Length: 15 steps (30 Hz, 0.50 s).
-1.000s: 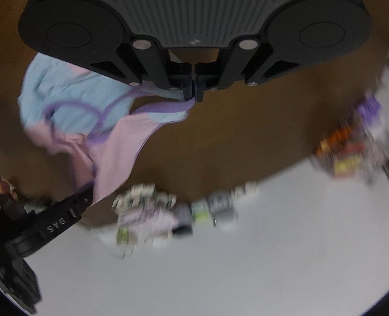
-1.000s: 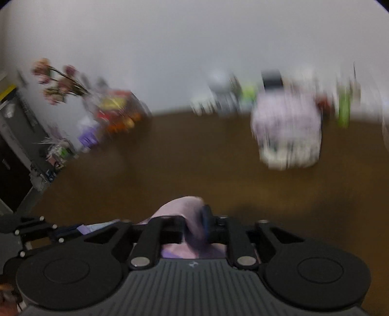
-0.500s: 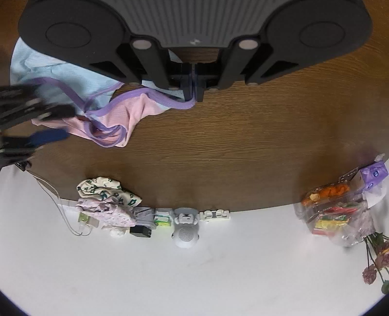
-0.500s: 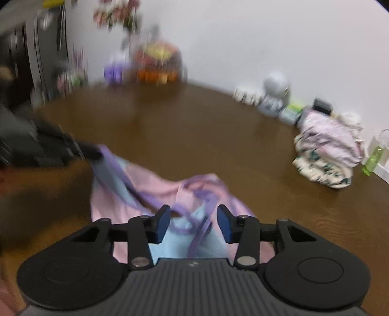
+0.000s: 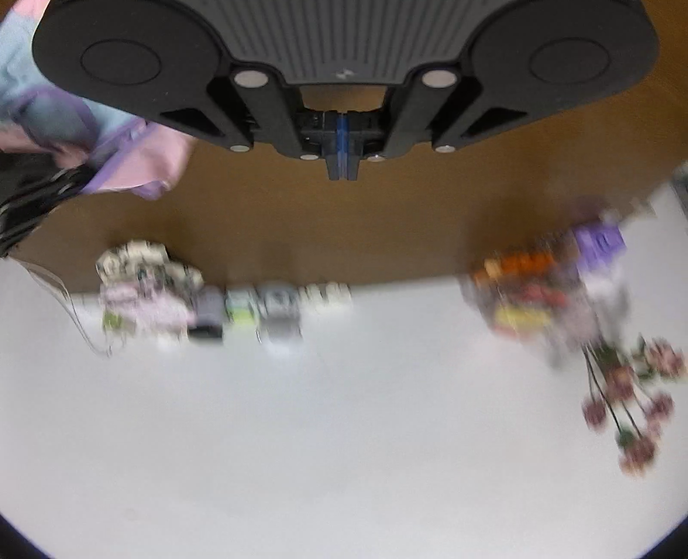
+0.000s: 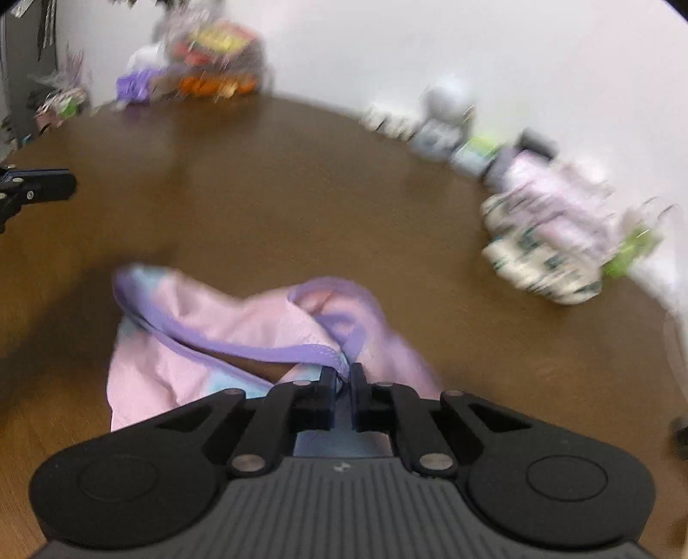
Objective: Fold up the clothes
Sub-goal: 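Grasp the purple trim with the left gripper while the right gripper holds the strap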
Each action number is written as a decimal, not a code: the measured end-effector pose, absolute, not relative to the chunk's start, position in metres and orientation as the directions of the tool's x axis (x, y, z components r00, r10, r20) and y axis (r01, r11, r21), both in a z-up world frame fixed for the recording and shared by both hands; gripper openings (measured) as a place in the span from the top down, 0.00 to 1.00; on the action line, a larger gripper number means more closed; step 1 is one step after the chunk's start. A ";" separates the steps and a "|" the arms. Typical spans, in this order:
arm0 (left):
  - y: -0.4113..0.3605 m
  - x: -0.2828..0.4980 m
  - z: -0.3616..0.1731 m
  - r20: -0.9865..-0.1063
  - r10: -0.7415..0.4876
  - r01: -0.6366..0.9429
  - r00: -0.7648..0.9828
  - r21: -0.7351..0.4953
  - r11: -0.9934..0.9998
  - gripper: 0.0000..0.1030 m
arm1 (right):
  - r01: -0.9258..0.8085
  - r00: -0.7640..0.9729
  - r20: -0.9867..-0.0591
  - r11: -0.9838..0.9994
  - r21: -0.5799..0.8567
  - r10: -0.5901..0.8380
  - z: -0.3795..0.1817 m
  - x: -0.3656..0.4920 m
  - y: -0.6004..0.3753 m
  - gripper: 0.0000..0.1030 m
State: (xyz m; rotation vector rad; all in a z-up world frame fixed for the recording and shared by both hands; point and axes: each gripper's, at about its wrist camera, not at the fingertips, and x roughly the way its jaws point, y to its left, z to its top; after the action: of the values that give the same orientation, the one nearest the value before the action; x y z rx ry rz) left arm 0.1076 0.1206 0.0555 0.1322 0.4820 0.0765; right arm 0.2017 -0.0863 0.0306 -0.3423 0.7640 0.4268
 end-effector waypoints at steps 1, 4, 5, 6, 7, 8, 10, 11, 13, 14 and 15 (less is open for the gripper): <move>0.119 0.108 0.059 -0.465 0.078 -0.012 0.882 0.143 0.990 1.00 | -0.478 0.670 -0.702 0.864 -0.156 0.243 0.047 0.198 -0.093 0.95; 0.112 0.112 0.061 -0.515 -0.020 0.095 0.857 0.120 0.988 0.92 | -0.475 0.708 -0.656 0.864 -0.169 0.261 0.090 0.184 -0.109 0.95; 0.109 0.113 0.057 -0.538 -0.064 0.136 0.840 0.096 0.986 0.88 | -0.476 0.714 -0.649 0.861 -0.177 0.262 0.099 0.180 -0.112 0.95; 0.106 0.115 0.053 -0.561 -0.109 0.176 0.821 0.067 0.982 0.76 | -0.478 0.720 -0.642 0.859 -0.184 0.263 0.108 0.176 -0.115 0.95; 0.103 0.117 0.048 -0.582 -0.151 0.207 0.799 0.031 0.978 0.64 | -0.478 0.720 -0.639 0.860 -0.177 0.269 0.111 0.173 -0.118 0.95; 0.100 0.118 0.043 -0.594 -0.184 0.229 0.783 0.000 0.973 0.62 | -0.479 0.719 -0.638 0.862 -0.166 0.276 0.112 0.169 -0.121 0.95; 0.088 0.121 0.032 -0.599 -0.222 0.256 0.770 -0.028 0.966 0.61 | -0.478 0.715 -0.635 0.867 -0.139 0.292 0.113 0.164 -0.126 0.95; 0.082 0.123 0.027 -0.600 -0.238 0.269 0.764 -0.040 0.962 0.61 | -0.479 0.713 -0.632 0.869 -0.123 0.303 0.114 0.162 -0.127 0.95; 0.069 0.126 0.015 -0.598 -0.255 0.287 0.760 -0.044 0.957 0.60 | -0.486 0.713 -0.623 0.867 -0.111 0.321 0.114 0.158 -0.128 0.95; 0.063 0.130 0.011 -0.595 -0.249 0.289 0.764 -0.030 0.957 0.61 | -0.495 0.712 -0.619 0.862 -0.109 0.331 0.114 0.155 -0.128 0.95; 0.057 0.134 0.007 -0.591 -0.238 0.288 0.771 -0.010 0.957 0.61 | -0.505 0.710 -0.616 0.856 -0.109 0.341 0.115 0.152 -0.128 0.95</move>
State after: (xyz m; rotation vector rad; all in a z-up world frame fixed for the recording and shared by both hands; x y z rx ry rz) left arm 0.1344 0.0570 0.0071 0.0827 0.6295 -0.2858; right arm 0.1522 -0.1279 0.1151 -0.2796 0.6221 0.4763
